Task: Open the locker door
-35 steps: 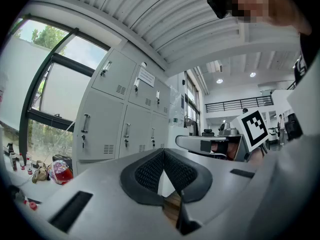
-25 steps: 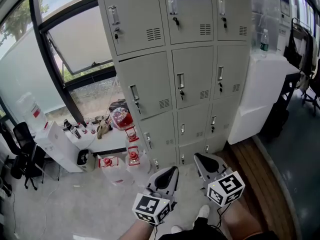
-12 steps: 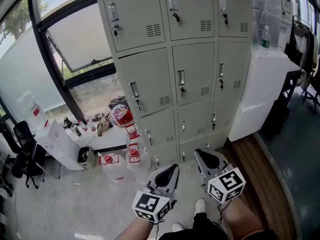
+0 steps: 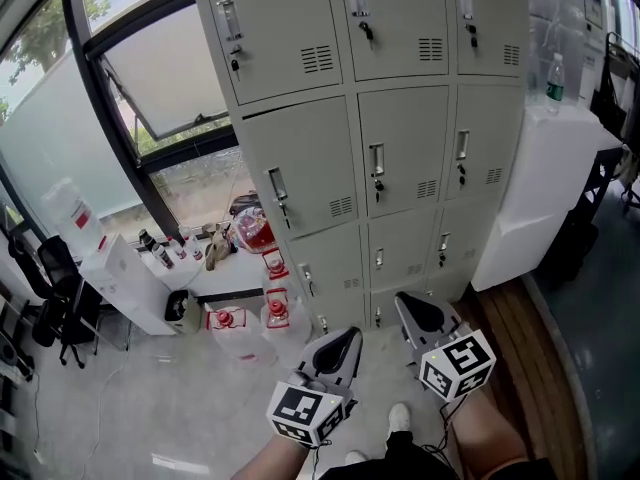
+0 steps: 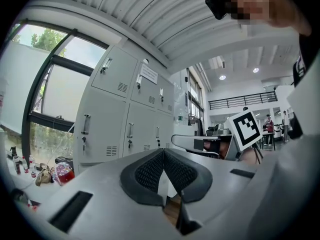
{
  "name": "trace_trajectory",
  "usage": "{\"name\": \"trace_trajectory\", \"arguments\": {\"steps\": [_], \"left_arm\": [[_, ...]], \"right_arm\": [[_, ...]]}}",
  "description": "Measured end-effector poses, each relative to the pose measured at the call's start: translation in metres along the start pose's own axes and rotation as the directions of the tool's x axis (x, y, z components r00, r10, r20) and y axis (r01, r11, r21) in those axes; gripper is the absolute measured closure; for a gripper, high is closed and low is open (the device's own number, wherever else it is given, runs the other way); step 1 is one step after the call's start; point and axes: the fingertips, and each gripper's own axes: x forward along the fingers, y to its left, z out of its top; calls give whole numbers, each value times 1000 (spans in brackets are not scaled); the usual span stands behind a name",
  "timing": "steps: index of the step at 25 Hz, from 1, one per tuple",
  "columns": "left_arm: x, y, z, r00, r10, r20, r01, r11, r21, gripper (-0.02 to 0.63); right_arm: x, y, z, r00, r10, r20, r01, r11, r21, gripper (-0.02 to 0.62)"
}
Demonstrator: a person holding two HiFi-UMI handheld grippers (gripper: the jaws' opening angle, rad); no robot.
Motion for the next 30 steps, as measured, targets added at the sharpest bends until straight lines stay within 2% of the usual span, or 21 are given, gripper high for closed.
{"name": "trace_trajectory", "arguments": {"steps": [30], "left_arm": [[148, 72, 4, 996, 89, 0, -89, 996, -21, 589]], "right_arm": [[128, -130, 7, 996, 82, -21, -83, 997, -10, 541]]}}
